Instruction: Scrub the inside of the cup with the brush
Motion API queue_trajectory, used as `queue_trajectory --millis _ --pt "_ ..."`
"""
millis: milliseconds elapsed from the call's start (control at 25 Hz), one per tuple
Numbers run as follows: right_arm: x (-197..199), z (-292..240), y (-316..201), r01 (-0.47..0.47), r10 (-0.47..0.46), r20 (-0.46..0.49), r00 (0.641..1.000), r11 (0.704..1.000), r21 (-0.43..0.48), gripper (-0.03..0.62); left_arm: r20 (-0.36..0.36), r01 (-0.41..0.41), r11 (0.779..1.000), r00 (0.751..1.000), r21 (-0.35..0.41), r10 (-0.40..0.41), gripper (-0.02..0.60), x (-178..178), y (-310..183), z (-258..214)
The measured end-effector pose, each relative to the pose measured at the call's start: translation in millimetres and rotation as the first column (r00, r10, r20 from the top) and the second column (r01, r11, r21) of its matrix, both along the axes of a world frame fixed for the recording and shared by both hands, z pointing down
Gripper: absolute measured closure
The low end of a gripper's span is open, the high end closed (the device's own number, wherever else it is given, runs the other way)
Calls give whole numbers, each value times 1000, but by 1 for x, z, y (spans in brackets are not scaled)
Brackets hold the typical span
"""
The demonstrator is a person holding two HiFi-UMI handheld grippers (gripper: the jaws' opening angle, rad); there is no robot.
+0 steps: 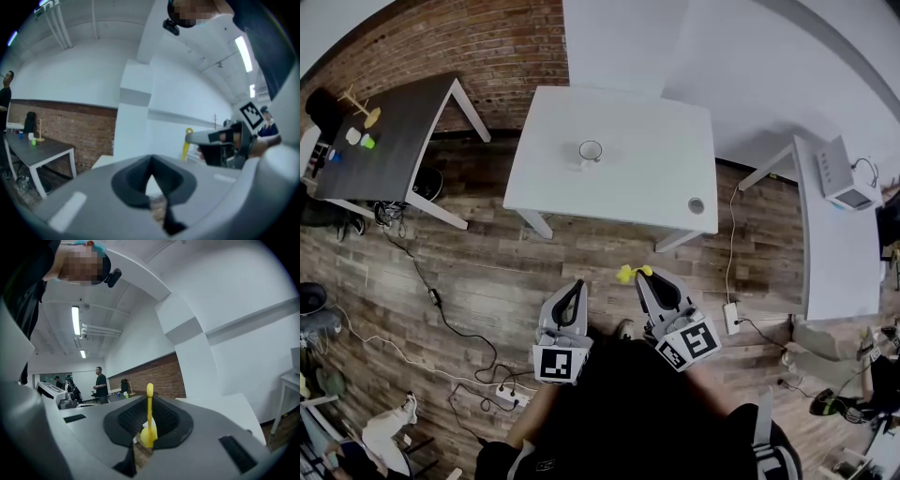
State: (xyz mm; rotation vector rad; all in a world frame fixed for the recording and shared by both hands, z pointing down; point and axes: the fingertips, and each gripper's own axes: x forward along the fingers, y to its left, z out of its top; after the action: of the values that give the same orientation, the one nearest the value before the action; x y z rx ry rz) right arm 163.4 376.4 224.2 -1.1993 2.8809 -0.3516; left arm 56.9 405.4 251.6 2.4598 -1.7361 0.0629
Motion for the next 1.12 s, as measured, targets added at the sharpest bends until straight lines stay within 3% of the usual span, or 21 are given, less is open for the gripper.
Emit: queue_trajectory --millis 520,800,1120 --pt "-41 1 -18 -92 92 -26 995 996 14 564 -12 -66 998 998 -7 66 580 -46 -20 16" --pt "-46 9 -43 -82 82 -25 996 997 -2 565 -17 -76 997 997 -34 75 578 -42 -46 29" --pt "-34 23 -116 -48 48 -10 999 999 -16 565 13 -59 996 998 -60 60 578 -32 -114 43"
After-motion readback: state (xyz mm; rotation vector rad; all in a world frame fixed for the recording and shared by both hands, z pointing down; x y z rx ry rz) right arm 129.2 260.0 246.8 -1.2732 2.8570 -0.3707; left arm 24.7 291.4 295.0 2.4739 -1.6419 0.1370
